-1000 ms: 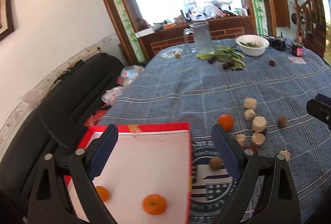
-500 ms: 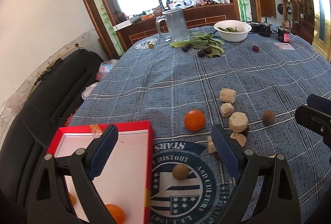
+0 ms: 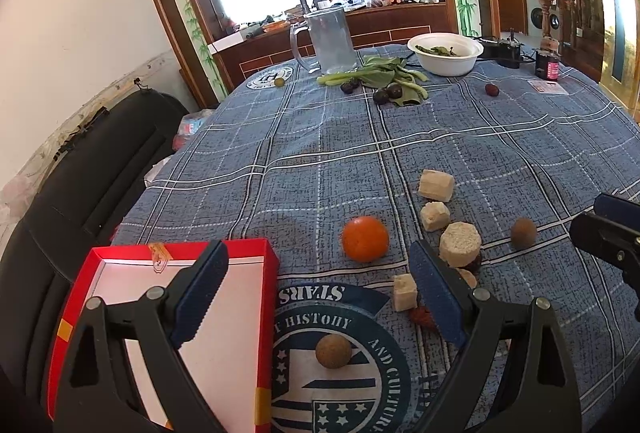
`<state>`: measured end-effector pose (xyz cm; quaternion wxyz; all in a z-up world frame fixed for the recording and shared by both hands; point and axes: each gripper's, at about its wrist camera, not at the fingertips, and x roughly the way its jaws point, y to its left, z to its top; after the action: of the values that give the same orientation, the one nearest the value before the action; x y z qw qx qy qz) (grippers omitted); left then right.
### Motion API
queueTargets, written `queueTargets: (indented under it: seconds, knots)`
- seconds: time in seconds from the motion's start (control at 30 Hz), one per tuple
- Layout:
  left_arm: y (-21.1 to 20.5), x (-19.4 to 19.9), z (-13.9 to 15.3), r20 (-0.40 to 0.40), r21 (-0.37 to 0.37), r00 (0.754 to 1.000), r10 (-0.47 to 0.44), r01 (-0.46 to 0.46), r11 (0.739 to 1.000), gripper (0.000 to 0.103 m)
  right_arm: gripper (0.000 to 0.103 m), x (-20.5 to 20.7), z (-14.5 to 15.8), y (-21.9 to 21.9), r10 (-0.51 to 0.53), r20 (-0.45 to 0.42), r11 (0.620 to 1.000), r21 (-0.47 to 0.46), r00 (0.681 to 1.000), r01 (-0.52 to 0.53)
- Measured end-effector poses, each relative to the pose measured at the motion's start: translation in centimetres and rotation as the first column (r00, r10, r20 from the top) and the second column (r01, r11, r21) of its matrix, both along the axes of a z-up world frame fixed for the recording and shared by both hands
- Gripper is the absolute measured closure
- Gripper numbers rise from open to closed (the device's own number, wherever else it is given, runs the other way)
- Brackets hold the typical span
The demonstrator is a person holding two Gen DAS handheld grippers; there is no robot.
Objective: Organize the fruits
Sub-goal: 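Grasp a beige cube with the left tool while the right tool grasps a round beige slice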
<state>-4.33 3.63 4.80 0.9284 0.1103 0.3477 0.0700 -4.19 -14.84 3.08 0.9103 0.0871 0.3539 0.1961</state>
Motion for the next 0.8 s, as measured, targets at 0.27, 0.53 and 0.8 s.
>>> queueTargets:
  seconds: [0.27, 0.53, 0.8]
  knots:
    - [0.3, 0.3, -0.5, -0.013, 0.0, 1.0, 0.004, -0.004, 1.0, 0.011, 0.041, -0.2, 0.0, 0.6, 0.046, -0.003, 0.999, -0.014, 0.999, -0.046]
    - [4.1, -0.6, -0.1, -0.068, -0.086, 0.996, 0.052, -0.058, 0.995, 0.011, 0.042, -2.1, -0.8, 4.5, 0.246, -0.008, 0.961, -0.125, 0.969, -0.246]
    - [4.6, -3.6, -0.5, -0.143, -0.114, 0.99, -0.01, -0.007, 0.993, 0.011, 0.062, -1.3, -2.9, 5.5, 0.285, -0.148, 0.94, -0.151, 0.947, -0.307]
